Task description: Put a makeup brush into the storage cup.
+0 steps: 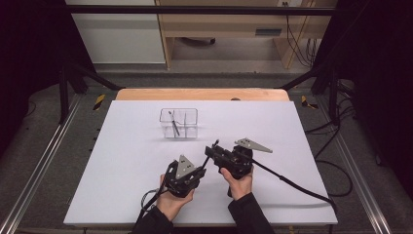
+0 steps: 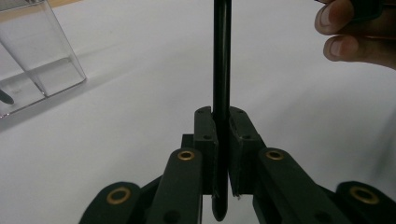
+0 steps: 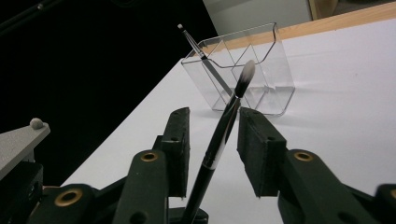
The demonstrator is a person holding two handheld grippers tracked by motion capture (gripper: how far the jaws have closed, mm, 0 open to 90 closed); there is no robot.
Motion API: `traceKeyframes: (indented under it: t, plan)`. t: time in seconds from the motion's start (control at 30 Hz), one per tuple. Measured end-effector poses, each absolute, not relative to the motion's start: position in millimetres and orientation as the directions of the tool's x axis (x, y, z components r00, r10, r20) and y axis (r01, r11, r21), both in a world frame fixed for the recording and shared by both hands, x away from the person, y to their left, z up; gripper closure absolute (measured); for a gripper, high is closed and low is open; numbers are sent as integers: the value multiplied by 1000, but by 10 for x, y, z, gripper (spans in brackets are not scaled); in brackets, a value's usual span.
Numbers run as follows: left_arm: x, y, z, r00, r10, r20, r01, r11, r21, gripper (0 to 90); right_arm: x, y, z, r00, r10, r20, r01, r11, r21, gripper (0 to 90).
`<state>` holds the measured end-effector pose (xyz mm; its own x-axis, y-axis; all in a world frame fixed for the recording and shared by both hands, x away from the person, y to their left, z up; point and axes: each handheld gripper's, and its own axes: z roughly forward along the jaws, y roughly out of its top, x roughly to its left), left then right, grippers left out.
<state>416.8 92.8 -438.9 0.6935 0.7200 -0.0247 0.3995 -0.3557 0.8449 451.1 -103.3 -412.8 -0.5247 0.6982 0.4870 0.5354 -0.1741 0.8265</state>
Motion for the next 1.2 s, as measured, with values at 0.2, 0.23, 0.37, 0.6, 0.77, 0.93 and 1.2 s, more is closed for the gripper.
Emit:
traceKeyframes:
  t: [0.2, 0.23, 0.37, 0.6, 0.77, 0.93, 1.2]
  plan:
    - [4156, 919, -4395, 693, 721, -26, 399, -353, 846, 832, 4510, -1034, -4119, -522, 690, 502, 536, -193, 822, 737]
    - [4156, 922, -4395, 693, 721, -26, 399, -352, 847, 832, 4510, -1034, -4118, -521, 689, 504, 536, -195, 821, 749]
    - [4151, 926, -4390, 691, 723, -28, 396, -345, 851, 833, 4508, -1030, -4118, -515, 683, 518, 538, -213, 815, 794]
    - [4148, 925, -4388, 692, 721, -31, 395, -342, 853, 832, 4505, -1036, -4108, -527, 663, 532, 542, -220, 811, 824]
    - [4155, 930, -4385, 696, 717, -37, 394, -339, 854, 827, 4493, -1042, -4091, -544, 639, 544, 544, -225, 808, 840]
    - [4175, 958, -4366, 700, 713, -41, 390, -333, 859, 666, 4477, -1057, -4078, -561, 638, 527, 529, -213, 821, 844]
    - [4213, 1006, -4216, 708, 706, -18, 357, -335, 872, 404, 4458, -1068, -4069, -586, 642, 494, 508, -184, 842, 844]
